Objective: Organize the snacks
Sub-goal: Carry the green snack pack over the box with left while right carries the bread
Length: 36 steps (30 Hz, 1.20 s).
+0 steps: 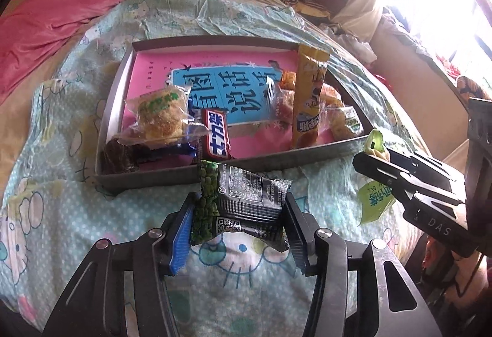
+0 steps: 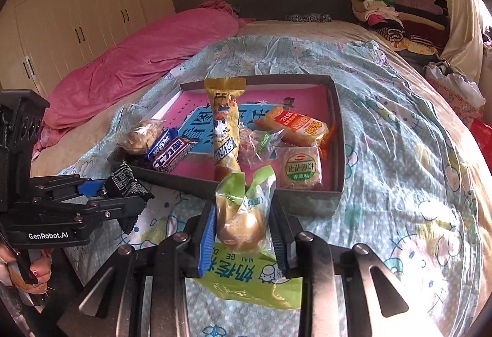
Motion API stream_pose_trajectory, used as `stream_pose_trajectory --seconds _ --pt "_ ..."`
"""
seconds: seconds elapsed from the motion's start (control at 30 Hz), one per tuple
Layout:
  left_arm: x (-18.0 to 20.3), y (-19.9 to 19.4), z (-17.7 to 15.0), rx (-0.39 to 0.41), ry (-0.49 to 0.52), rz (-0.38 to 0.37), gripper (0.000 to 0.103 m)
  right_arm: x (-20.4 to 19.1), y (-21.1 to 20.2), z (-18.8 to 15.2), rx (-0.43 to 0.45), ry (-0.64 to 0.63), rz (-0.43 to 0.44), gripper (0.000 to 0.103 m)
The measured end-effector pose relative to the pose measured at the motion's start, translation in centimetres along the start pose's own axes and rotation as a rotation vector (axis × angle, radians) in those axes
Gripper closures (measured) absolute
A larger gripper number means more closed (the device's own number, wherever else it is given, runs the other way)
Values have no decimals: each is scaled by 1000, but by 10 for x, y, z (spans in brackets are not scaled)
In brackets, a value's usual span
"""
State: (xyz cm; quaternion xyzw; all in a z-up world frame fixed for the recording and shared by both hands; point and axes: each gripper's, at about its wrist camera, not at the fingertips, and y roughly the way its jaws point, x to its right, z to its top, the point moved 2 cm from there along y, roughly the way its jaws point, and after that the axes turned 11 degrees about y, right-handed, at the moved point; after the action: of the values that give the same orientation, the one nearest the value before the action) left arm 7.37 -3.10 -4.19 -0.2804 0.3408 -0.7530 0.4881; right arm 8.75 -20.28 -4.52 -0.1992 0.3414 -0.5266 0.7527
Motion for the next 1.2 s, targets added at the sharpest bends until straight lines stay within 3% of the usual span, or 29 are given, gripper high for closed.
stream_pose_trajectory --seconds 0.53,1.2 --pt "-6 -7 34 58 -15 35 48 5 -6 19 84 28 12 70" --pt "1 34 62 26 -4 52 48 7 24 46 101 5 0 70"
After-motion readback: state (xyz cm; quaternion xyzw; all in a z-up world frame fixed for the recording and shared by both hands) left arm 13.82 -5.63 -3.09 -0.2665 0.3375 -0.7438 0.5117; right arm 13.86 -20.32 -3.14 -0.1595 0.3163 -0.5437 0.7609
